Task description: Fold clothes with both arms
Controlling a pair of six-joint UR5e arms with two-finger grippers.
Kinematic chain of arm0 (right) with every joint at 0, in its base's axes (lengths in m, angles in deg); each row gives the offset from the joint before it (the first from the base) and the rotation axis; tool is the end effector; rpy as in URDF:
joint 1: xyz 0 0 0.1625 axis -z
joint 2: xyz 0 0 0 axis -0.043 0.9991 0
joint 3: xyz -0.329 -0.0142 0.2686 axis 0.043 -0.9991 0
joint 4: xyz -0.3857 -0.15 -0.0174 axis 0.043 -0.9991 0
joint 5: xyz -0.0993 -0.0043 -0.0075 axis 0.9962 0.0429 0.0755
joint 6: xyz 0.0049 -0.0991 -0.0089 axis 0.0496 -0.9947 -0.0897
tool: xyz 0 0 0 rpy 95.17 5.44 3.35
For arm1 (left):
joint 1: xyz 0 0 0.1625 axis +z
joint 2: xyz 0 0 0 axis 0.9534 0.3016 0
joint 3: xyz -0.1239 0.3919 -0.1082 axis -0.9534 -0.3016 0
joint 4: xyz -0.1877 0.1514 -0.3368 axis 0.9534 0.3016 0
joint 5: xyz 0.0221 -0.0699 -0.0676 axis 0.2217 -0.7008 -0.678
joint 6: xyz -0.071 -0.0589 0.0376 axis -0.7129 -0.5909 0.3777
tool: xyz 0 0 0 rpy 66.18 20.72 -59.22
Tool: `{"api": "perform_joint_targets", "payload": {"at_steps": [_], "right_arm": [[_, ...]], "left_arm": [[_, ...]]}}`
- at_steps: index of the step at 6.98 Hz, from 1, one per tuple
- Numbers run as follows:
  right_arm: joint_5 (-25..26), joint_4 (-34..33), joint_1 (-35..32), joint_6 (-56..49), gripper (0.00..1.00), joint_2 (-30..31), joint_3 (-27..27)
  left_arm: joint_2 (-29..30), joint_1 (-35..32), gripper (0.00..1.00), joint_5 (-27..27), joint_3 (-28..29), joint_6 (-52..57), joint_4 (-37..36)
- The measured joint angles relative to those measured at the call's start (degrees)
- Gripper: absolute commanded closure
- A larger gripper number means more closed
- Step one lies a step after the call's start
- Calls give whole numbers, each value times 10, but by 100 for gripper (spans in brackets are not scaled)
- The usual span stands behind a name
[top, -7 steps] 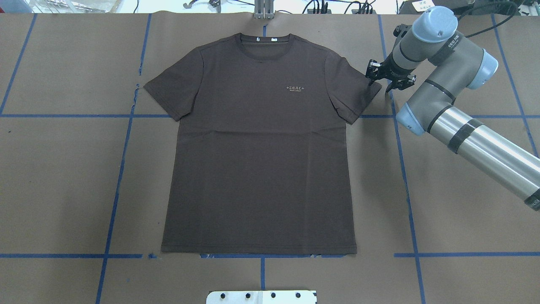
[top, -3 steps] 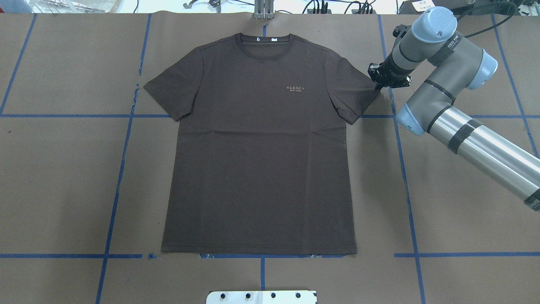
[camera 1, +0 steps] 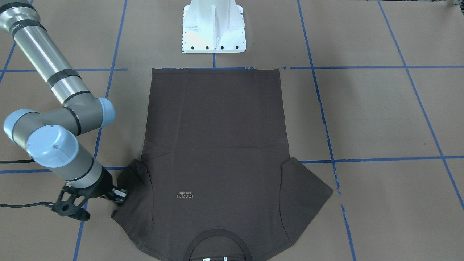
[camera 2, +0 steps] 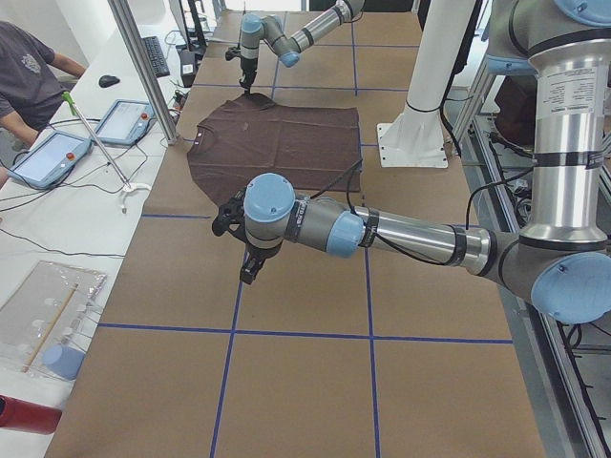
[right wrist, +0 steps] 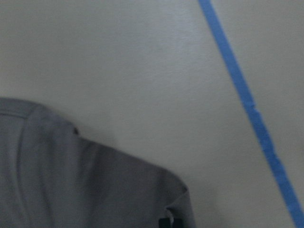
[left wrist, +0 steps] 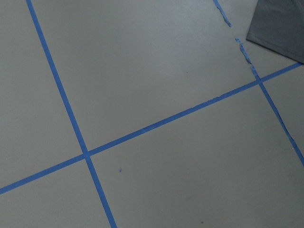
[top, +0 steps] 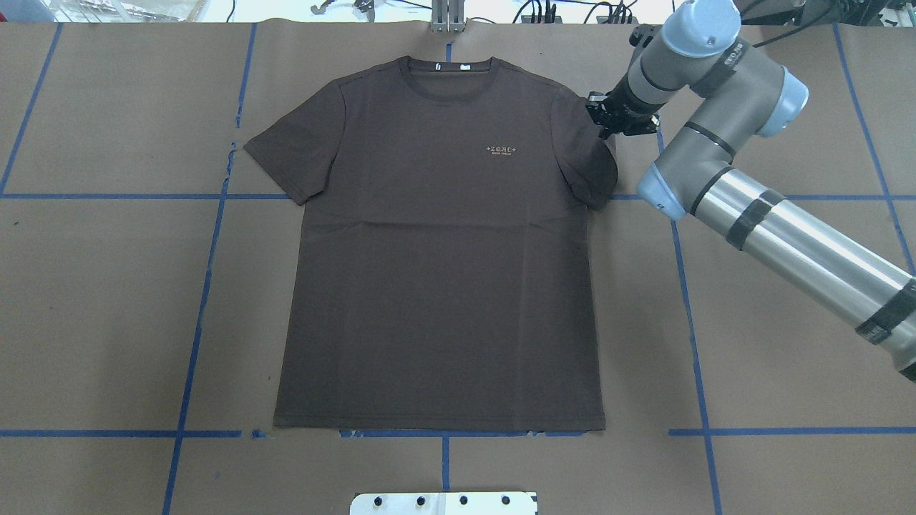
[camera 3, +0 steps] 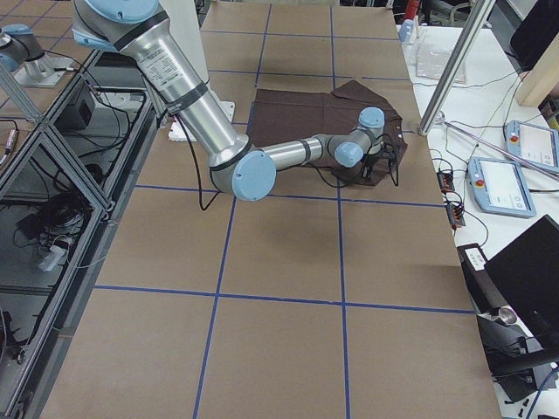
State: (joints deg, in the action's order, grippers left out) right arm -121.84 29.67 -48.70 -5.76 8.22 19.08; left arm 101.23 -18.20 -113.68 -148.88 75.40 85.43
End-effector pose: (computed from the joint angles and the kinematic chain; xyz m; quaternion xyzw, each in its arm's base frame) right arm -0.4342 -0.6807 0.3773 0.0261 -0.4273 0.1911 0.8833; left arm -0.0573 -0.4712 0.5359 0.1822 0.4378 0.1441 0.8685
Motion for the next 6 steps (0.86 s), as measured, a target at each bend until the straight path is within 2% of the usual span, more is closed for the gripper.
{"api": "perform_joint_targets", "payload": {"at_steps": [2,3,4,6], "right_arm": [[55,-1,44,45,100,-68,-39],[74,0,54,53,47,-87,-56],[85,1,59,56,0,-100,-66],[91,2,61,57,0,-114,-62]], "left_arm": [[0,0,0,-1,0,0,0],[0,0,0,-1,0,0,0],[0,0,0,-2,-1,1,1],[3,8,0,-21,0,-25,5]]}}
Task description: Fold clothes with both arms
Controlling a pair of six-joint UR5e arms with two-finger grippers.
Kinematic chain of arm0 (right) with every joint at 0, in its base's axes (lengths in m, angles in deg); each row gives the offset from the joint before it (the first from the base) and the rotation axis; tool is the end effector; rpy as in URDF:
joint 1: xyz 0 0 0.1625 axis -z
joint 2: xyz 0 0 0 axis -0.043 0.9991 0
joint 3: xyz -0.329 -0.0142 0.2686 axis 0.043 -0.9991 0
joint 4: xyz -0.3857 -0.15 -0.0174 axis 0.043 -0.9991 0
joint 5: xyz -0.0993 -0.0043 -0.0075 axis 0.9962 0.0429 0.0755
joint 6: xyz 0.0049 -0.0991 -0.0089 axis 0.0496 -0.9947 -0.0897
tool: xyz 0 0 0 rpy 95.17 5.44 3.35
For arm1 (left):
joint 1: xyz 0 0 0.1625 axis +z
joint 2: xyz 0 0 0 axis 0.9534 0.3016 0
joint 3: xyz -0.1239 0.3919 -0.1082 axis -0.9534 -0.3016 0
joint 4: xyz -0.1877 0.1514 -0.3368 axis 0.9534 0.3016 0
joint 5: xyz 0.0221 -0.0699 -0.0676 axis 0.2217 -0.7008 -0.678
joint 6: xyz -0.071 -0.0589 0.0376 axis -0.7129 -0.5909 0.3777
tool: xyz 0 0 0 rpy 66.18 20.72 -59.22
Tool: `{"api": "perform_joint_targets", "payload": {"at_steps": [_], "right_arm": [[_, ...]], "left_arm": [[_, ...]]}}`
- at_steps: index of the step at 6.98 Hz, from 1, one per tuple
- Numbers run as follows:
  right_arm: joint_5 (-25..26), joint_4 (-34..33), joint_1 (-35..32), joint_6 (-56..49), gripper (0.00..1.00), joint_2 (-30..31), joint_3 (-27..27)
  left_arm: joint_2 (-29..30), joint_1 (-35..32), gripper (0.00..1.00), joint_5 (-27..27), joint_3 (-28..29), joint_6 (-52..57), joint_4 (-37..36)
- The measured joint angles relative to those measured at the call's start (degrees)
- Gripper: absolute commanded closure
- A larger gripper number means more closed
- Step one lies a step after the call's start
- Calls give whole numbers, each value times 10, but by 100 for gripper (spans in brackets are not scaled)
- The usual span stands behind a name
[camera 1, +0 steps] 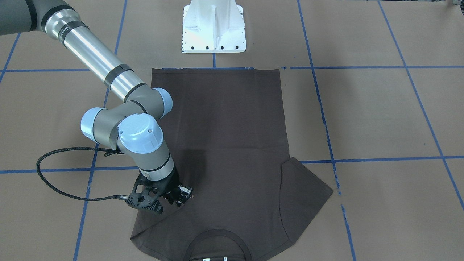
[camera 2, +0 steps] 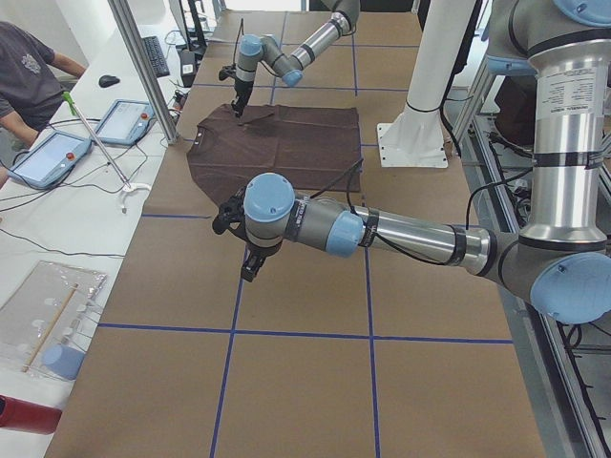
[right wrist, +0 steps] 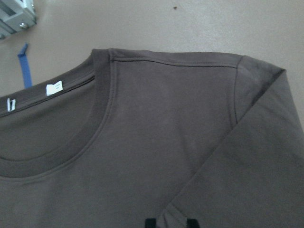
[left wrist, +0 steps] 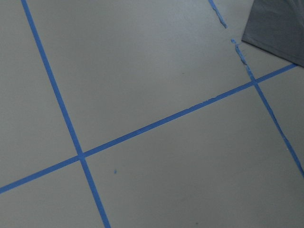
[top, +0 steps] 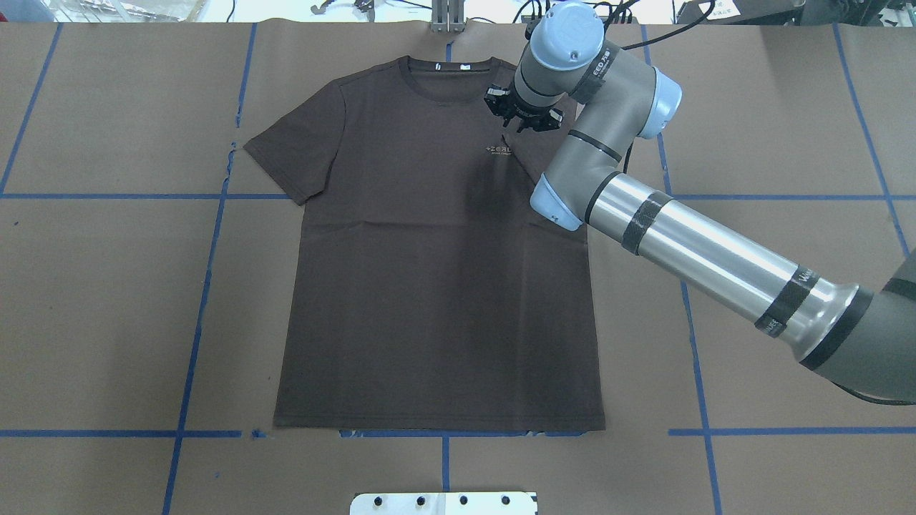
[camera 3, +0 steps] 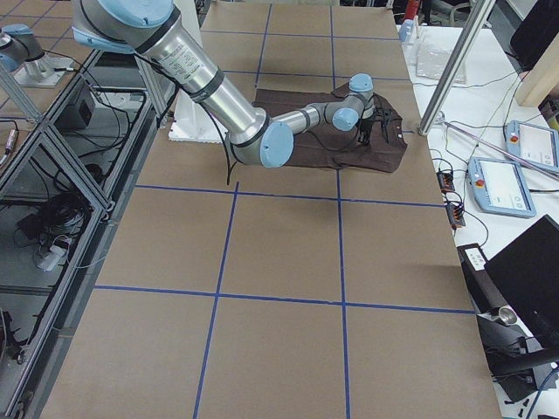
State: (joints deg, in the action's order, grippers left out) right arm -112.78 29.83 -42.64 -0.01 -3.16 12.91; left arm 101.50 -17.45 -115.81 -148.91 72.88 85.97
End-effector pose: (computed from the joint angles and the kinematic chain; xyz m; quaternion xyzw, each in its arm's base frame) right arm -0.5283 -0.6764 0.2715 0.0704 -0.4361 0.2093 0.8724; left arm -0.0491 -0.4728 0.5295 0.1756 0.4582 0.1360 0.8607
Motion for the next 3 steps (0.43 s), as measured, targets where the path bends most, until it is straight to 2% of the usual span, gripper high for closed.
{"api": "perform_joint_targets", "payload": {"at_steps": [1,3], "right_arm": [[-4,0,-1,3,0,6,30],[-49,-1,-8,18,0,75,162]], "left_arm": [[6,20,0,-6,1,-44,22],[59,114,0,6,31,-226,105]]}}
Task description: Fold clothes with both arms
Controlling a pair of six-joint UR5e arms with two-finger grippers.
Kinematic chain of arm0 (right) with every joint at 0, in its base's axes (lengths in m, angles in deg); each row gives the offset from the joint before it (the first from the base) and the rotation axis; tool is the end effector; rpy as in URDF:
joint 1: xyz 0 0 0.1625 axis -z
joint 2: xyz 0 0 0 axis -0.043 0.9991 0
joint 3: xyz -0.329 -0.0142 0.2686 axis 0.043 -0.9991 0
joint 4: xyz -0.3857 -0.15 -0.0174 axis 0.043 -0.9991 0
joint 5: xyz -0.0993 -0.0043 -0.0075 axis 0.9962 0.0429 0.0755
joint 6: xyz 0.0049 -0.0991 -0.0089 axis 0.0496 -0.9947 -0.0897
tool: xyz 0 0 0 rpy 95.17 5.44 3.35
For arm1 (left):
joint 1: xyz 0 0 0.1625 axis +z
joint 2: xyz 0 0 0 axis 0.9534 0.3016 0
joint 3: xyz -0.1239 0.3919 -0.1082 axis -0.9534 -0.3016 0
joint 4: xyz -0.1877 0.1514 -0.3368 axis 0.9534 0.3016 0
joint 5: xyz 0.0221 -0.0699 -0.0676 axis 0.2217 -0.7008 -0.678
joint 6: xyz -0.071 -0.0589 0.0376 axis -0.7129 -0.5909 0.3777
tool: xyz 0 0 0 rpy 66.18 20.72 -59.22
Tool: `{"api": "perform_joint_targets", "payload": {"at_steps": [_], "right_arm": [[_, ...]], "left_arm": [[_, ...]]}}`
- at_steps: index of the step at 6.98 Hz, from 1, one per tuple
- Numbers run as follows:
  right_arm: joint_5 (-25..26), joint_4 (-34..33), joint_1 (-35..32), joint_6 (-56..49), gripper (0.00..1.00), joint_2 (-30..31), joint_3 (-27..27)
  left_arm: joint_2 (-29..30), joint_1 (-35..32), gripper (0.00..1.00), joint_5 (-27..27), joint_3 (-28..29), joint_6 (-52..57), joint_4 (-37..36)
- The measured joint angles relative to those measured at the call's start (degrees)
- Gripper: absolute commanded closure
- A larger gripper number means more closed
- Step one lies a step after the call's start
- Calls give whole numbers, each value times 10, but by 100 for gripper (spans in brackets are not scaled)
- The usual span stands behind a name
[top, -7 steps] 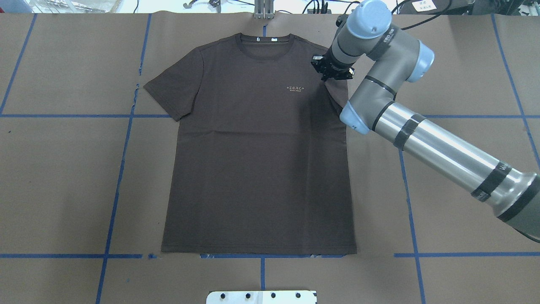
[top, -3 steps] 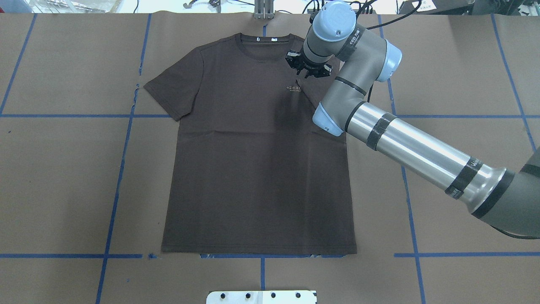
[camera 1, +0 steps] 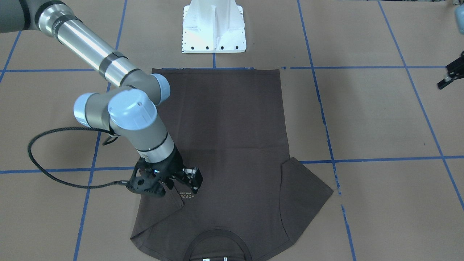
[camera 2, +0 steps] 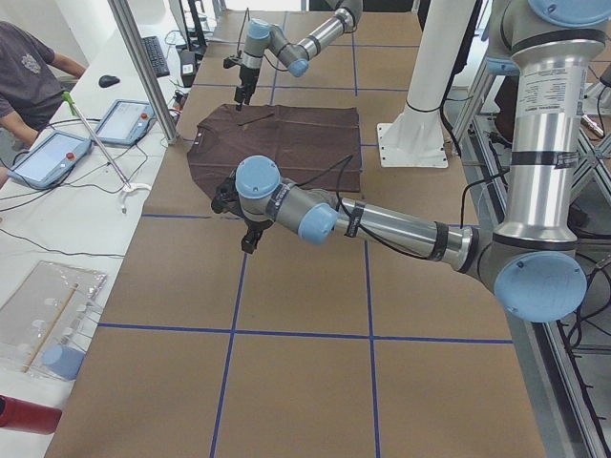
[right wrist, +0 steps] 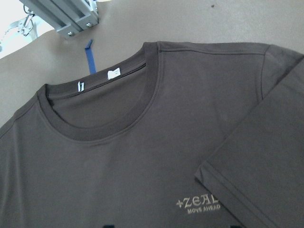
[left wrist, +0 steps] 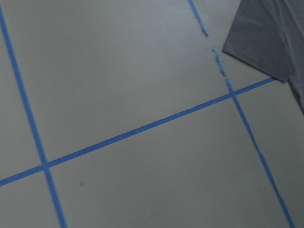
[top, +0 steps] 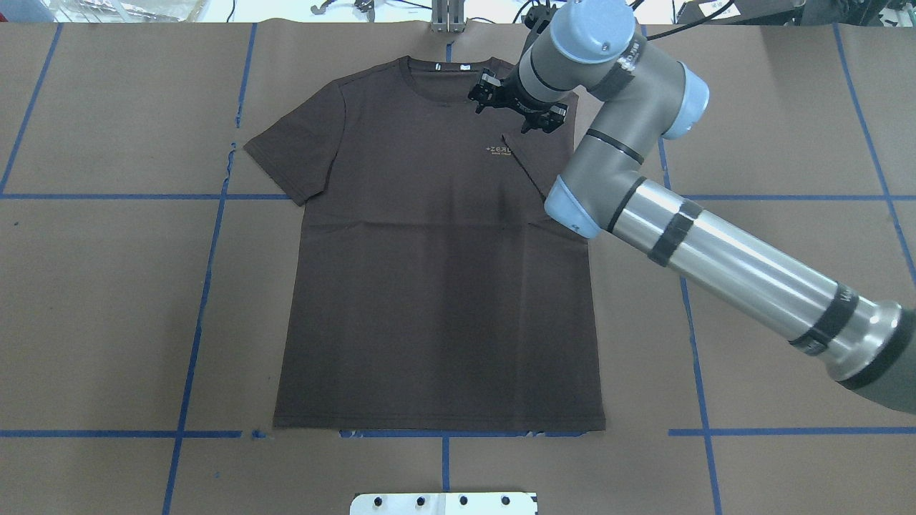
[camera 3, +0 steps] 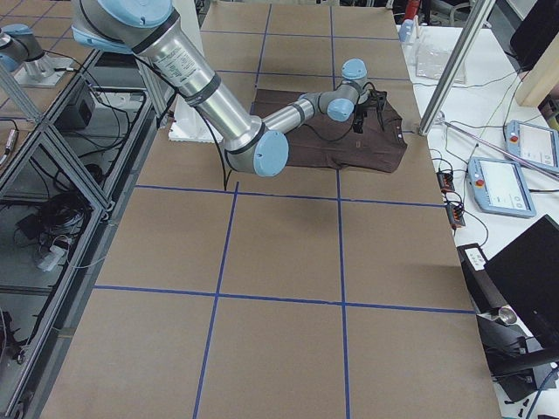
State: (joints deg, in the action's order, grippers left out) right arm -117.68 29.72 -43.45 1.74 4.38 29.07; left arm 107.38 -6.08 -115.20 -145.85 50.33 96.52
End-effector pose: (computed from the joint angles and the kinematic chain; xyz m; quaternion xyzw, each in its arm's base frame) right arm -0.4792 -0.6315 0.2385 0.0667 -0.5058 0.1866 0.8396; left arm 0.0527 -0.5137 0.4852 0.1362 0.4962 0.1048 0.8510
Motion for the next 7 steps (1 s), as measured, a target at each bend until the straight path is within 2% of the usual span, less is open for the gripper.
{"api": "perform_joint_targets", "payload": {"at_steps": [2,3,4,5,6,7], "right_arm": [[-63,0,-30,4,0,117,150],[-91,1,-48,4,0,168,207],[-113,2,-61,3,0,213,254],[-122,2,-67,2,0,250,292],[-125,3,-69,2,0,275,314],[-124,3,-69,2,0,287,321]], "left_arm": [[118,94,0,86,97,-171,31],[176,134,0,156,156,-242,42],[223,170,3,230,225,-313,82],[261,194,5,272,297,-365,139],[301,213,6,290,360,-408,178],[326,229,11,296,393,-435,194]]}}
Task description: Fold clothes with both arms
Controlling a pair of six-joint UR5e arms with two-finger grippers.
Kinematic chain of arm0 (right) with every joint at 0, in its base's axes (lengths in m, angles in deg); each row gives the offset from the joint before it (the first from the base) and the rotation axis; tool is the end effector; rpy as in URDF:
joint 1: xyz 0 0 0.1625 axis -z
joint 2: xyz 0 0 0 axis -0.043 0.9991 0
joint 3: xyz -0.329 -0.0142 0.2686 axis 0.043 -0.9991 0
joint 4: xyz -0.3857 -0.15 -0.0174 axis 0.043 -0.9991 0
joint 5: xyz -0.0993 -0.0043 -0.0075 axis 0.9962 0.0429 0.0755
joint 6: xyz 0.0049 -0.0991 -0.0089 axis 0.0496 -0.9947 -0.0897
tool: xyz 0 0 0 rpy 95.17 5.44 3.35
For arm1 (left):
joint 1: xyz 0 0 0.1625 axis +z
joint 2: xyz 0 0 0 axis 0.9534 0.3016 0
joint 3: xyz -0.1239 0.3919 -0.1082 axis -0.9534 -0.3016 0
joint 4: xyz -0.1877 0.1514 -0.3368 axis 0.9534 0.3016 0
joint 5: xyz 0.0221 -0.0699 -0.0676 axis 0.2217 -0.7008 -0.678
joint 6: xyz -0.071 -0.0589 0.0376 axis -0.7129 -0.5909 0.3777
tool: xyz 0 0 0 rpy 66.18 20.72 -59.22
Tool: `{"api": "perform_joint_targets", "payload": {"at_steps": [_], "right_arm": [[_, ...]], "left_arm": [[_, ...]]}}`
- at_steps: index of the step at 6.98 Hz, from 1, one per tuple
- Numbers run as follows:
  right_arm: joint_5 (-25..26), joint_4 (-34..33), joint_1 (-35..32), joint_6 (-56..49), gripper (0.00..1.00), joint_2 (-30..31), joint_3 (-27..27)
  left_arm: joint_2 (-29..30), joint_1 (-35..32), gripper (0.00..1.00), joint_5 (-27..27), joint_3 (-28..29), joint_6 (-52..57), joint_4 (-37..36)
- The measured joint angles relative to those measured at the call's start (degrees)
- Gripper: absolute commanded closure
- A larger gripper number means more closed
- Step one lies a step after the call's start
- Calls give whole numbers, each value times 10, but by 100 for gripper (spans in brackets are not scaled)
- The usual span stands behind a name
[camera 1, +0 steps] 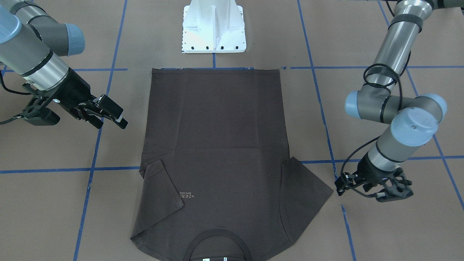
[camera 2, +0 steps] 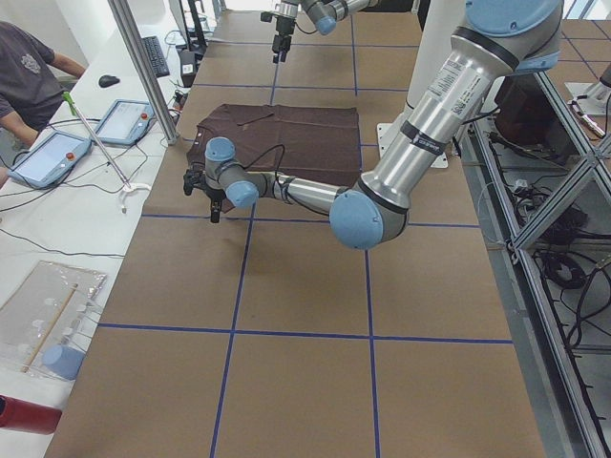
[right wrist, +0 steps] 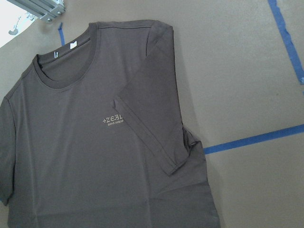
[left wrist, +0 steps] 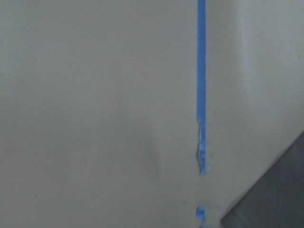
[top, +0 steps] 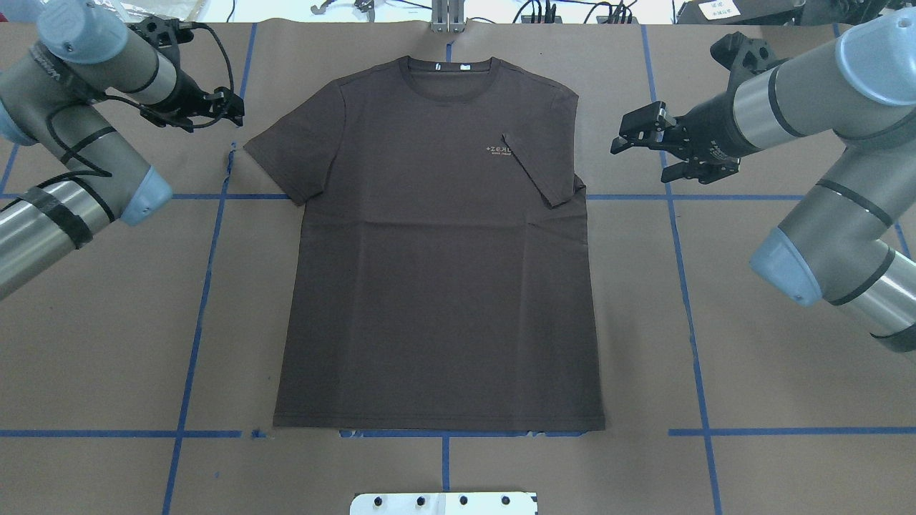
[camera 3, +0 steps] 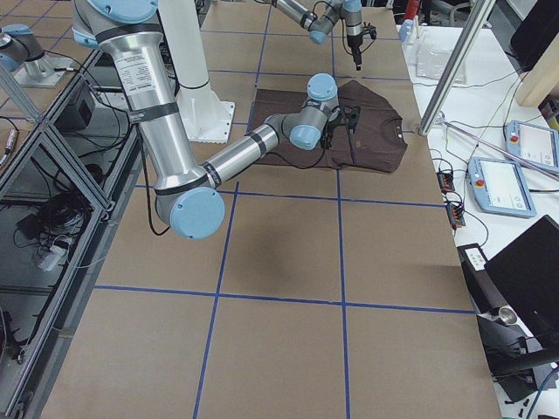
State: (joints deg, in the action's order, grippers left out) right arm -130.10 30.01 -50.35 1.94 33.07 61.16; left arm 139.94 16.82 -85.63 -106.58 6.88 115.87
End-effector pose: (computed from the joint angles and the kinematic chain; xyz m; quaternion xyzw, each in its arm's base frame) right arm -0.2931 -0.5125 0.3169 0.0282 -0.5563 0.1681 0.8133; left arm 0.3601 -0.6835 0.4520 0.1034 0.4165 -0.1018 0.8975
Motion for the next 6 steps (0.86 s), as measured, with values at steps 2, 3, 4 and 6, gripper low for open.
{"api": "perform_joint_targets", "payload": {"at_steps": [2,3,4,6], "right_arm": [[3,0,0,2,0,7,1],[5,-1,0,1,0,7,0],[5,-1,1,1,0,6,-2],[7,-1,1,3,0,5,-3]], "left_arm": [[17,25,23,2,16,-34,5],[20,32,29,3,17,-40,5],[19,36,37,3,18,-41,5],[18,37,63,5,19,-40,4]]}}
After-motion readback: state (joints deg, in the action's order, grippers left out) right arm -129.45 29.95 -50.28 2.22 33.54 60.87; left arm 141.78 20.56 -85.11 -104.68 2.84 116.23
